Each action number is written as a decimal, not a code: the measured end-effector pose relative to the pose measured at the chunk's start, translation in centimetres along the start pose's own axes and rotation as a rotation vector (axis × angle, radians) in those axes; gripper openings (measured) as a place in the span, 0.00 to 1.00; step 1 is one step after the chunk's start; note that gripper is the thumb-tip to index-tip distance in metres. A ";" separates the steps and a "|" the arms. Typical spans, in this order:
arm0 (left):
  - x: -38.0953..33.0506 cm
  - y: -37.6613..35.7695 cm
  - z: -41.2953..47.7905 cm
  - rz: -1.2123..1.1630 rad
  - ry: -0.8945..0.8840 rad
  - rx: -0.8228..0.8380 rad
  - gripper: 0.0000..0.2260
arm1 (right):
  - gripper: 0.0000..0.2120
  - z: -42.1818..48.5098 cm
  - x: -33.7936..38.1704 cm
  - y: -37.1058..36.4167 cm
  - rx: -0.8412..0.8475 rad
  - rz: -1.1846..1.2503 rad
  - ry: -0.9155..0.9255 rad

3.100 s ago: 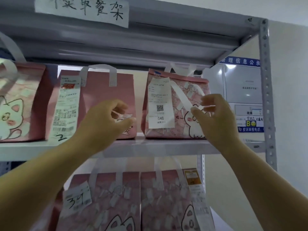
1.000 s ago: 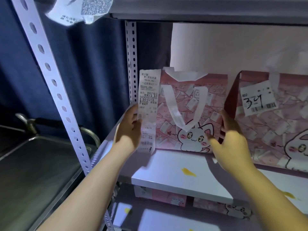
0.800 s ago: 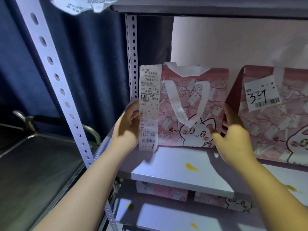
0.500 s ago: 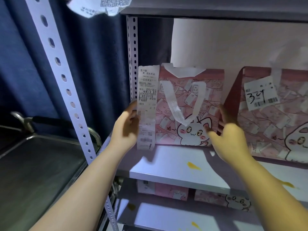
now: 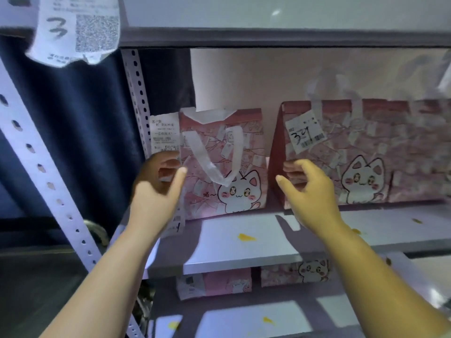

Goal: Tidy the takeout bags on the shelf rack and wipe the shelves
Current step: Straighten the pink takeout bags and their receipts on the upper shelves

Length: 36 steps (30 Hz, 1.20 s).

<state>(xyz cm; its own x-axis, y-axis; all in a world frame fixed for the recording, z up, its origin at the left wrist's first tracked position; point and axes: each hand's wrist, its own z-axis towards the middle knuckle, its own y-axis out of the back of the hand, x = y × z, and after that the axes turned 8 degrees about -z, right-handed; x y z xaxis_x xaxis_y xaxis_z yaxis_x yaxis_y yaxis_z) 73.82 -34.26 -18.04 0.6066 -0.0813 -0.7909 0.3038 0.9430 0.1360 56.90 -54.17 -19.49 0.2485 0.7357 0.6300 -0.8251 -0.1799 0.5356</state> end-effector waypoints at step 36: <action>-2.3 -21.7 -2.3 0.196 0.047 0.059 0.19 | 0.30 7.3 -17.9 11.6 -0.043 -0.202 -0.025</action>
<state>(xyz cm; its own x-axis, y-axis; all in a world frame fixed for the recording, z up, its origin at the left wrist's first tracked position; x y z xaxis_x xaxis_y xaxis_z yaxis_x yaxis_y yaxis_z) 64.17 -53.84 -20.56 0.6233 0.1182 -0.7730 0.2267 0.9187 0.3233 46.61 -74.18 -20.50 0.4236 0.7373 0.5264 -0.7778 -0.0019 0.6286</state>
